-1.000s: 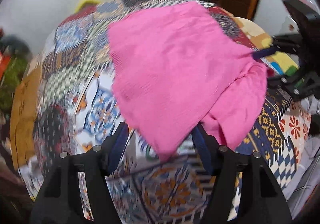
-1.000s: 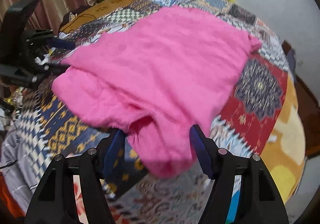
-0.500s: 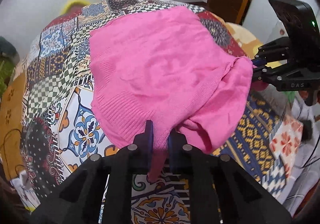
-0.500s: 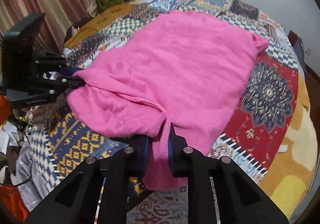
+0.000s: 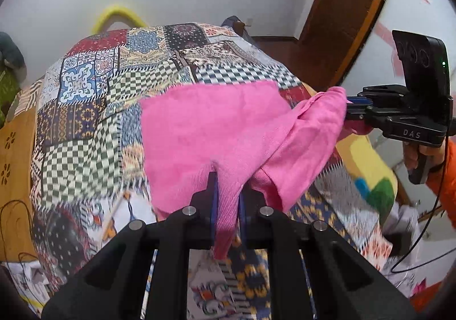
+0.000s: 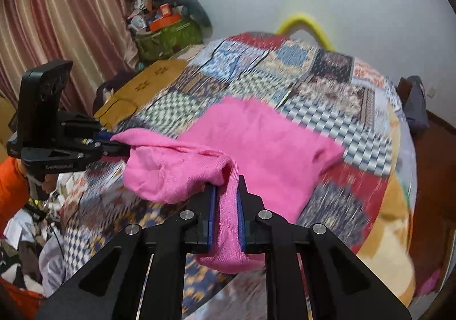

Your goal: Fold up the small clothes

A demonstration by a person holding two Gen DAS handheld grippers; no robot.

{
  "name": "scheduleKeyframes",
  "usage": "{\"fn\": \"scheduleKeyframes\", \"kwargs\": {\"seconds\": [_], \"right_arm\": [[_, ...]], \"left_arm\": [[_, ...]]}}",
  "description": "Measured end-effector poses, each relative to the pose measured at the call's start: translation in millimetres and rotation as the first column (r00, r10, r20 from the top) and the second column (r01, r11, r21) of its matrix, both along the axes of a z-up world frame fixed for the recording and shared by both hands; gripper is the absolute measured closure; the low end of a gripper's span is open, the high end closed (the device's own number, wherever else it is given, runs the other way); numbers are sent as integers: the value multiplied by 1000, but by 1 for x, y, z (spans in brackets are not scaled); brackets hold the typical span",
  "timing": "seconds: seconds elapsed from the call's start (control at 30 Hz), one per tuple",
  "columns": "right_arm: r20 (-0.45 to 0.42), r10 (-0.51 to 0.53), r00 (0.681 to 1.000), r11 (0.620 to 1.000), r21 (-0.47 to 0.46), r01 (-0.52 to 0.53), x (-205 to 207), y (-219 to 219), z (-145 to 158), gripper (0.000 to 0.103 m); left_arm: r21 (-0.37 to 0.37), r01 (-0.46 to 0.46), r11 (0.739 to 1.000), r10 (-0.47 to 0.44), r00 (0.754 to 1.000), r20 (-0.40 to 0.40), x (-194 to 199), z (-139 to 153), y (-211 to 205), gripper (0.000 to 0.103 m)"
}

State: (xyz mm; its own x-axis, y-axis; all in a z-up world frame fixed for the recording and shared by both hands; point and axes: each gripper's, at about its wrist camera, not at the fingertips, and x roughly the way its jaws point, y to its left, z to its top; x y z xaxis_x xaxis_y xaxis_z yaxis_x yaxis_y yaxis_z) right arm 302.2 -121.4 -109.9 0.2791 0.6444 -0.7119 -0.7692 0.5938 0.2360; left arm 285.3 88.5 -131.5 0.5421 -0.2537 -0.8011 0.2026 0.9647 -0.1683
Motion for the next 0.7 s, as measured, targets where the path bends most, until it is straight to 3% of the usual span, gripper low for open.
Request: {"fn": "scheduleKeyframes", "kwargs": {"seconds": [0.2, 0.4, 0.57, 0.7], "right_arm": [[-26, -39, 999, 999, -8, 39, 58, 18, -5, 95], [-35, -43, 998, 997, -67, 41, 103, 37, -26, 95], [-52, -54, 997, 992, -116, 48, 138, 52, -51, 92], [21, -101, 995, 989, -108, 103, 145, 49, -51, 89]], "left_arm": [[-32, -58, 998, 56, 997, -61, 66, -9, 20, 92], [-35, -90, 995, 85, 988, -132, 129, -41, 40, 92], [19, -128, 992, 129, 982, -139, 165, -68, 54, 91], [49, -175, 983, 179, 977, -113, 174, -69, 68, 91]]}}
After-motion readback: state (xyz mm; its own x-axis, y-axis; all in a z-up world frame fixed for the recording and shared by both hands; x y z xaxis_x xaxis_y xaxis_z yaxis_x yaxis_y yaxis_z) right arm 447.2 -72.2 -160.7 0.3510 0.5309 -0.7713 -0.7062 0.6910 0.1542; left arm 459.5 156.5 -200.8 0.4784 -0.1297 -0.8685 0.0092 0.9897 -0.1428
